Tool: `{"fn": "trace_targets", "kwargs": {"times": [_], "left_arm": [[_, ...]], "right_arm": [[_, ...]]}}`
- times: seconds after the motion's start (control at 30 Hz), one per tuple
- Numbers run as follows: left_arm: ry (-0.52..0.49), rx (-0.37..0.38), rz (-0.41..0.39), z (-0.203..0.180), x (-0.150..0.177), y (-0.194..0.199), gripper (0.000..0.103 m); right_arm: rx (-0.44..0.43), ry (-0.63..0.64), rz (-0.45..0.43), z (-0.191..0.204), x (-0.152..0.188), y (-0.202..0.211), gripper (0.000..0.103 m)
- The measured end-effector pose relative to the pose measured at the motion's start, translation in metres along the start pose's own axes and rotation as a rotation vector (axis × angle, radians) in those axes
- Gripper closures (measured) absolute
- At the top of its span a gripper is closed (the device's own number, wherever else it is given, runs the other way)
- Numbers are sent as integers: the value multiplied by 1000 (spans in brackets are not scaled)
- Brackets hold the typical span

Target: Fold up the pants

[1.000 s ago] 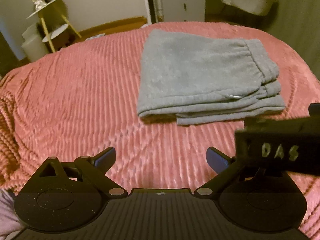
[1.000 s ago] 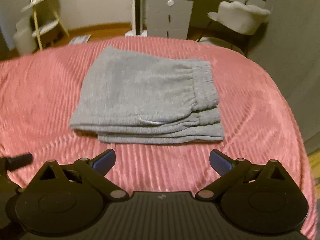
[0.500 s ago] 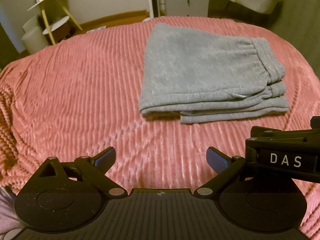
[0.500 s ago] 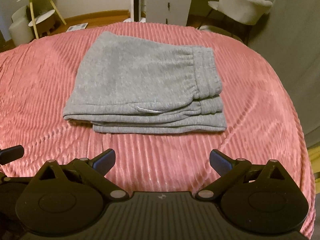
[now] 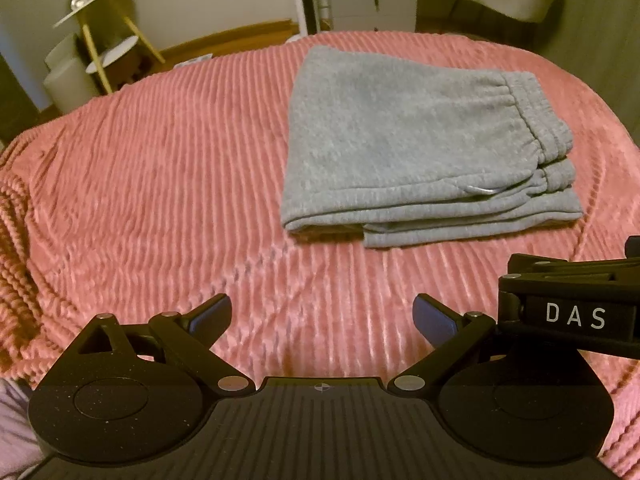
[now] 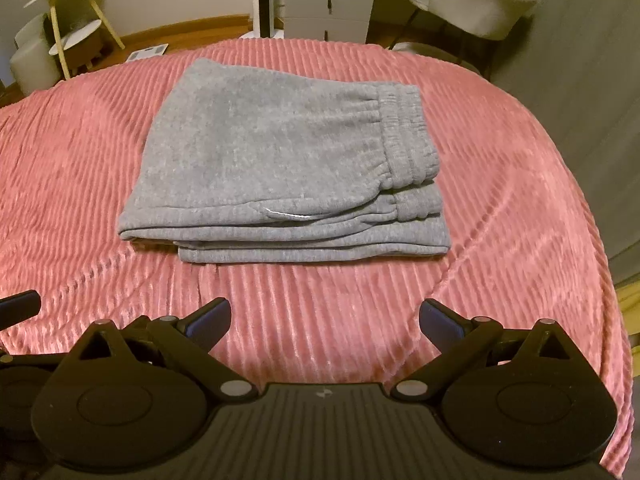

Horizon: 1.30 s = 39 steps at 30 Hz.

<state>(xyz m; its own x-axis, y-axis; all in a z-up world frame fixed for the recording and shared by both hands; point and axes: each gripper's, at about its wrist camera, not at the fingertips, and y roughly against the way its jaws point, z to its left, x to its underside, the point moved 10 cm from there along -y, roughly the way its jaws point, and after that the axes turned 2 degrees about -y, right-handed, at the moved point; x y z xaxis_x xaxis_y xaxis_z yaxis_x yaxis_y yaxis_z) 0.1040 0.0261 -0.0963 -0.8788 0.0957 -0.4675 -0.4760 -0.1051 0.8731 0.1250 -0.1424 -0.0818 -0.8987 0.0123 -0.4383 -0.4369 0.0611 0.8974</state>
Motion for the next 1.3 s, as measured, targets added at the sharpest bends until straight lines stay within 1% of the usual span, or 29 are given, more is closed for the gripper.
{"fn": "trace_targets", "kwargs": {"times": [0.53, 1.3], "left_arm": [[0, -3, 1, 3, -1, 0, 3], [-12, -6, 14, 6, 0, -4, 3]], "right_arm": [[23, -18, 12, -5, 1, -5, 3], [35, -28, 32, -7, 3, -11, 3]]}}
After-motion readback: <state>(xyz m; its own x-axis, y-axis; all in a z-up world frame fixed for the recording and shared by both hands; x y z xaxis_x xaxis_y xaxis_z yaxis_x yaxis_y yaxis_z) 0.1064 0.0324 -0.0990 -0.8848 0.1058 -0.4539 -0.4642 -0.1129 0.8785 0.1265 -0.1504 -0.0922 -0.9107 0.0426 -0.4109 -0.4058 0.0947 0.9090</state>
